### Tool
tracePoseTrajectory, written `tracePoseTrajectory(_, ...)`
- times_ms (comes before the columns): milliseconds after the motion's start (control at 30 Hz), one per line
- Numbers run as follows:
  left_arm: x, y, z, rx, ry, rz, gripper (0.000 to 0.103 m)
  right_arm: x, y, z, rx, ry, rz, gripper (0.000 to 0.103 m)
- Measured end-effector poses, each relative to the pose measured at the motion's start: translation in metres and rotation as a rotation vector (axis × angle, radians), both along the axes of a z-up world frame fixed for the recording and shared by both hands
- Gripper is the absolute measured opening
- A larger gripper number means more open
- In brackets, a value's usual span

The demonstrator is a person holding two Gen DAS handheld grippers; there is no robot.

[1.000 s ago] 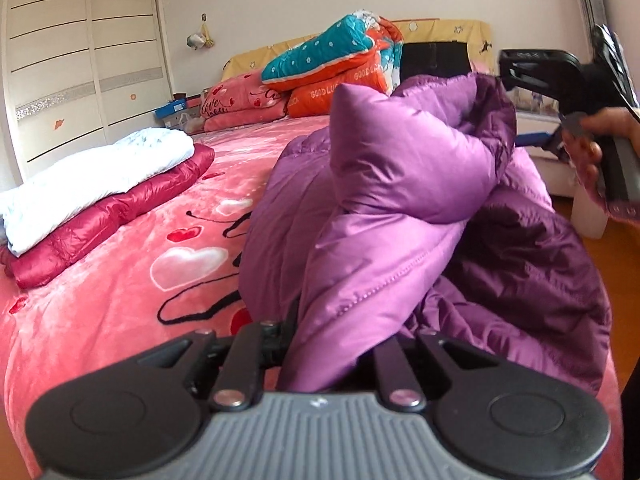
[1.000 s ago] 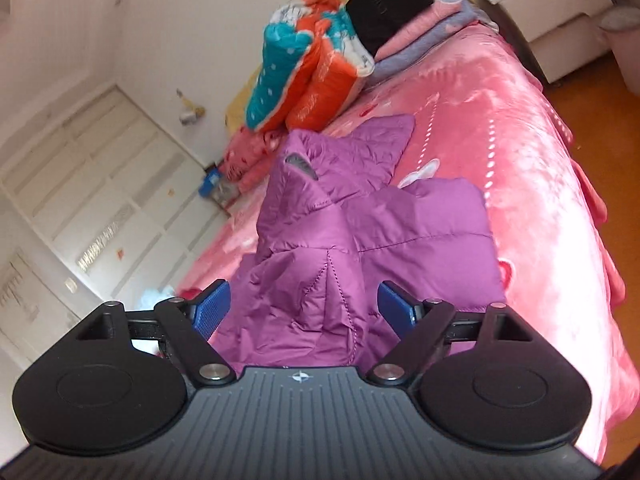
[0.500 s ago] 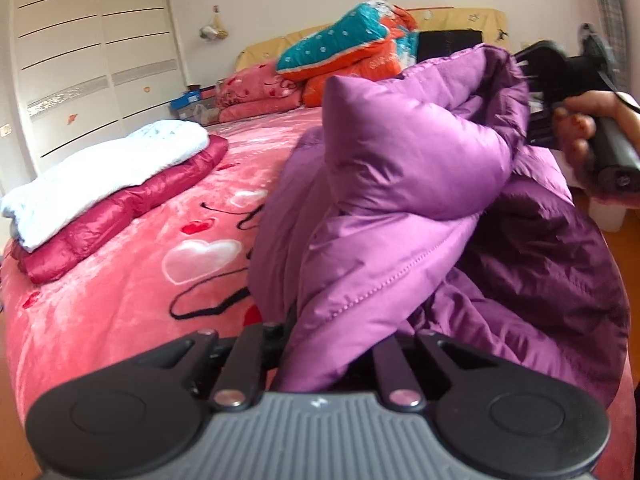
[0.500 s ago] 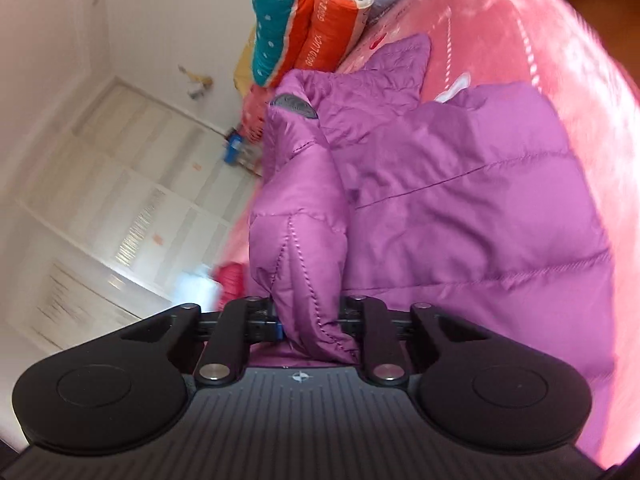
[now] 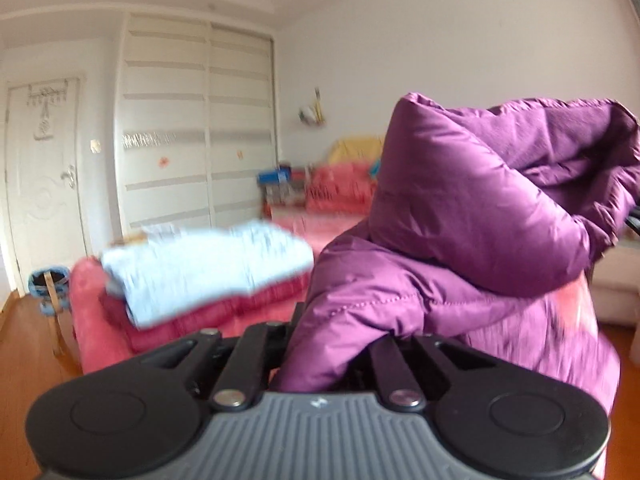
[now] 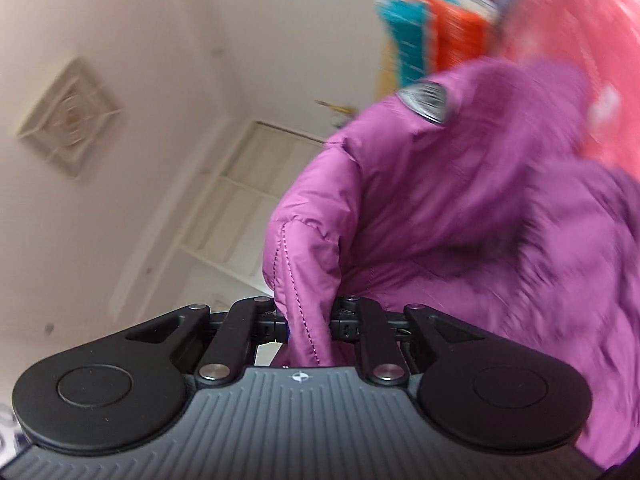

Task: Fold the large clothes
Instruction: 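Lift the jacket high with both grippers to shake it open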

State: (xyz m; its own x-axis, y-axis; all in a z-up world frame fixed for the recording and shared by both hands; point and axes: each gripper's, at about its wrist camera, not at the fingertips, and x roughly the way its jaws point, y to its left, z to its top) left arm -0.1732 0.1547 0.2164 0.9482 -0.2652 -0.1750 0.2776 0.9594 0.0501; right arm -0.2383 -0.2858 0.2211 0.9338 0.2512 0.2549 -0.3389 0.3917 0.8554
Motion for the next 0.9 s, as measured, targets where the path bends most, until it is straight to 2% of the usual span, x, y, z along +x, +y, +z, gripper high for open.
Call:
tracePoseTrajectory(267,-0.037,0.029,0.109,-0.079,-0.299,-0.003,0.007,-0.081,0.036,0.113,-0.217,-0.236,-0.136,0.016)
tracePoseTrajectory(433,-0.074,0.042,0.173,-0.088,-0.487,-0.015,0.007,-0.133,0.058,0.159,-0.280,-0.370,-0.234,0.016)
tracePoseTrajectory(567,-0.102,0.045,0.214,-0.086,-0.624,-0.031,0.007,-0.164,0.064,0.185,-0.302,-0.444,-0.290,0.016)
tracePoseTrajectory(700,-0.107,0.050,0.242,-0.100,-0.678,-0.042,0.007,-0.178,0.070,0.202,-0.350,-0.468,-0.324,0.015)
tracePoseTrajectory(767,-0.095,0.046,0.246,-0.069,-0.679,-0.030,0.007,-0.169,0.072,0.200,-0.380,-0.441,-0.345,0.015)
tracePoseTrajectory(900,-0.051,0.024,0.236,-0.018,-0.578,-0.039,0.008,-0.123,0.055,0.190,-0.415,-0.333,-0.372,0.015)
